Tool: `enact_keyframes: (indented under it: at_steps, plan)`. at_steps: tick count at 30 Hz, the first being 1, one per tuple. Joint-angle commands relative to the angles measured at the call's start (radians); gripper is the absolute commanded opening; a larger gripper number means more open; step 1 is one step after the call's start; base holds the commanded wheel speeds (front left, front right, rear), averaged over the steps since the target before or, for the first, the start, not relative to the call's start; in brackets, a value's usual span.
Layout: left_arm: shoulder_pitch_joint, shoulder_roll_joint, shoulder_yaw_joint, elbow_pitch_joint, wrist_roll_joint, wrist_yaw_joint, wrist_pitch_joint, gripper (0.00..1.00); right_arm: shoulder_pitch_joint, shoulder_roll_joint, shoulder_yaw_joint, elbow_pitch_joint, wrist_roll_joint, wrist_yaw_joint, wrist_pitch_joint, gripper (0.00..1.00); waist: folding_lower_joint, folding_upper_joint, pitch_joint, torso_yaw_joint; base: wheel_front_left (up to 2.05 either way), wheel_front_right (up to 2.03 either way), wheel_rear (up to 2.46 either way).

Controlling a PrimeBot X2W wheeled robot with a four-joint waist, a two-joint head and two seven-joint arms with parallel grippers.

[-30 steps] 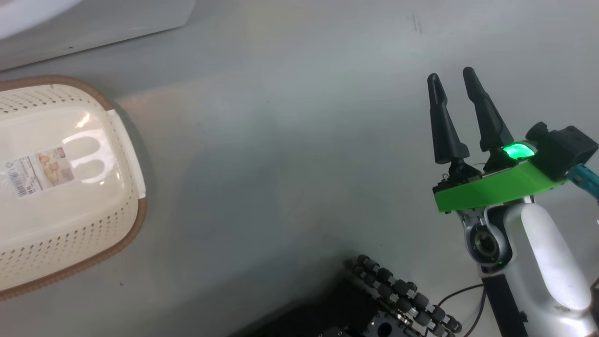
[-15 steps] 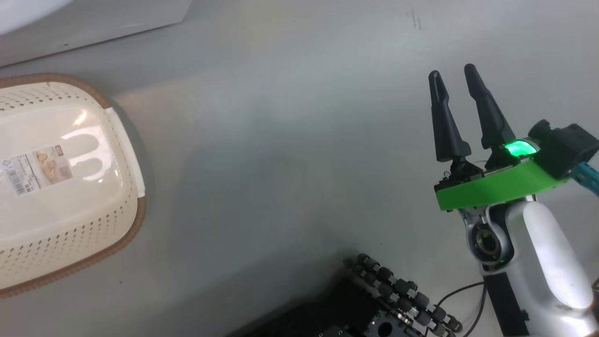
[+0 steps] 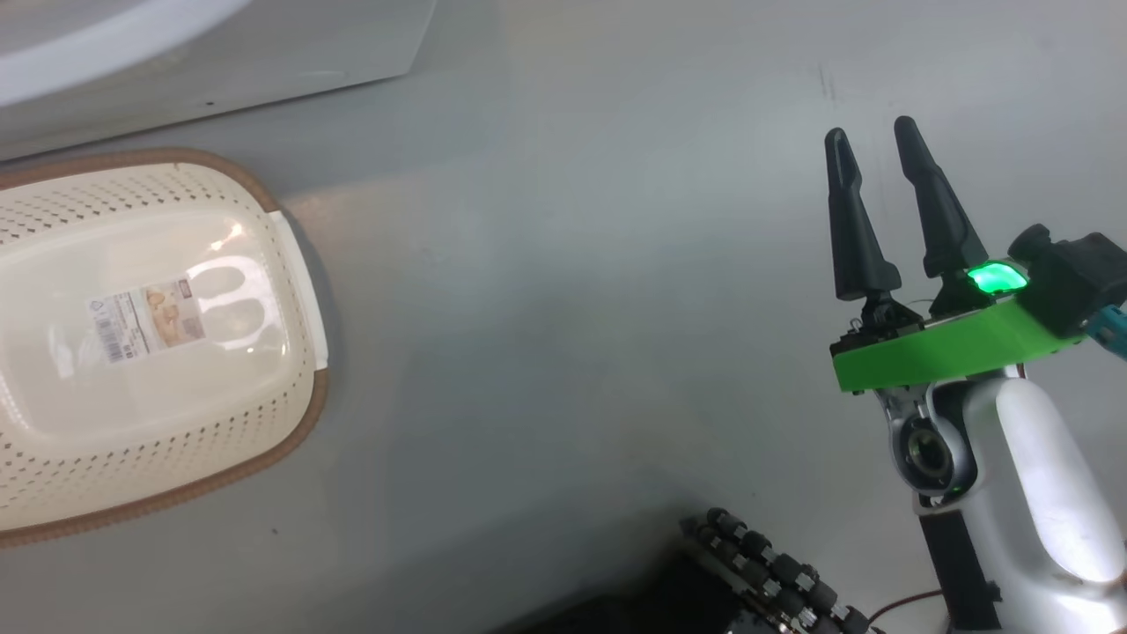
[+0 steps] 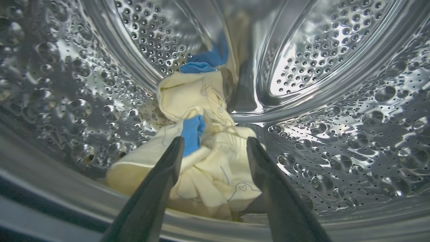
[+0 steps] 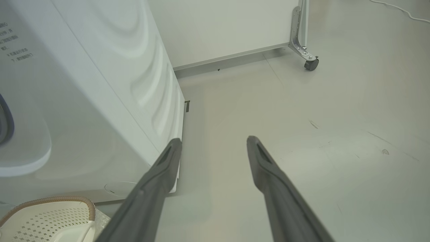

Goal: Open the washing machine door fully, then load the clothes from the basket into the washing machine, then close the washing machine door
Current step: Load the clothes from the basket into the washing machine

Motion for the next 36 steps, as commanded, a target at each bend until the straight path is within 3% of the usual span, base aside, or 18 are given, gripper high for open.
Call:
enact_keyframes:
  at_steps: [1, 16, 26, 36]
  plan:
    - [0.041, 0.036, 0.024, -0.033, -0.012, 0.012, -0.024, 1.0, 0.032, -0.012, 0.003, -0.025, -0.014, -0.001, -0.009, 1.0, 0.0, -0.0001, -0.036, 0.024, 0.0, 0.0, 0.0]
    - [0.394, -0.078, 0.04, -0.213, -0.07, 0.072, -0.178, 1.0, 0.104, -0.012, -0.078, -0.058, -0.06, -0.001, 0.037, 1.0, 0.0, -0.0001, -0.182, 0.114, 0.0, 0.0, 0.0]
    - [0.693, -0.168, 0.01, -0.482, -0.042, 0.159, -0.225, 1.0, 0.152, -0.012, -0.155, -0.127, -0.114, -0.001, 0.1, 1.0, 0.0, -0.0001, -0.278, 0.191, 0.0, 0.0, 0.0]
    - [0.962, -0.23, -0.007, -0.672, -0.026, 0.226, -0.234, 1.0, 0.199, -0.012, -0.16, -0.167, -0.171, -0.001, 0.166, 1.0, 0.0, -0.0001, -0.393, 0.267, 0.0, 0.0, 0.0]
